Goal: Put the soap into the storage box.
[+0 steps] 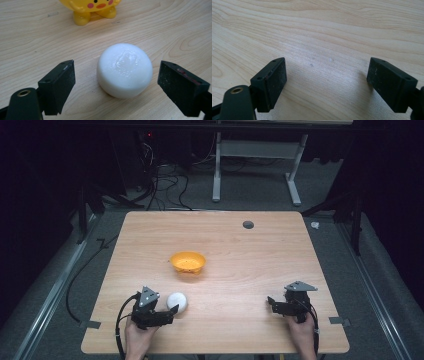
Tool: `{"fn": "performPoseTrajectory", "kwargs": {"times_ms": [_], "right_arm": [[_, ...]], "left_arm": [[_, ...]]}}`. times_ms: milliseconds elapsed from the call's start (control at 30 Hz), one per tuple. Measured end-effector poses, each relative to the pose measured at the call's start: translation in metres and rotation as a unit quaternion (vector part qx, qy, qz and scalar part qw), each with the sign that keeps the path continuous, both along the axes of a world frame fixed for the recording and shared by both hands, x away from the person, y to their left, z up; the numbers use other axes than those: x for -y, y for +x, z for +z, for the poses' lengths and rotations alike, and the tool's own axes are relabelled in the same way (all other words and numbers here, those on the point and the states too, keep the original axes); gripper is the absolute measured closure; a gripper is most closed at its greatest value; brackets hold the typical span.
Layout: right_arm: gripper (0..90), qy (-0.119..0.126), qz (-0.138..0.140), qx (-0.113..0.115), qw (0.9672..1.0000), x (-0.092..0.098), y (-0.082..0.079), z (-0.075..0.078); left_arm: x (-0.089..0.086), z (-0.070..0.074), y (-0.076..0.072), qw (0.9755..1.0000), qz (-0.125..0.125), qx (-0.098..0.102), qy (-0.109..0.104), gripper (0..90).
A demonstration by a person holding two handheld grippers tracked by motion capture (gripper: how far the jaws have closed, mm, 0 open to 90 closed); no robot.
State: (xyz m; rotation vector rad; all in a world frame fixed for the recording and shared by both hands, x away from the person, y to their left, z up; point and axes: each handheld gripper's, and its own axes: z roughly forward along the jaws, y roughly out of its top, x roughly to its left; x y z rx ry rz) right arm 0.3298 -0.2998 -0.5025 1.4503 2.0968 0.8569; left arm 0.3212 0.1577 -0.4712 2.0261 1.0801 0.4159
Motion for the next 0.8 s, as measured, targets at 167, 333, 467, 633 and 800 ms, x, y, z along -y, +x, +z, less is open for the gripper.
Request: {"fn": "performPoseTrajectory", "kwargs": {"times_ms": [167,333,467,633,800], "right_arm": [[17.0,0.000,0.000,0.000,1.0000,0.000,0.000,0.000],[17.0,0.001,0.000,0.000,1.0000,0.000,0.000,0.000],[17.0,0.001,0.000,0.000,1.0000,0.000,0.000,0.000],[17.1,0.001,-0.001,-0.001,1.0000,0.000,0.000,0.000],[17.1,0.001,-0.001,-0.001,1.0000,0.000,0.000,0.000]], "left_arm": [[0.008,-0.003,0.003,0.9999,-0.003,-0.003,0.014,14.7],[0.016,-0.007,0.007,0.9995,-0.007,-0.009,0.029,14.5],[0.020,-0.011,0.009,0.9992,-0.008,-0.009,0.037,14.5],[0.026,-0.016,0.012,0.9989,-0.010,-0.016,0.044,14.7],[0.029,-0.018,0.014,0.9988,-0.010,-0.018,0.044,15.3]]}}
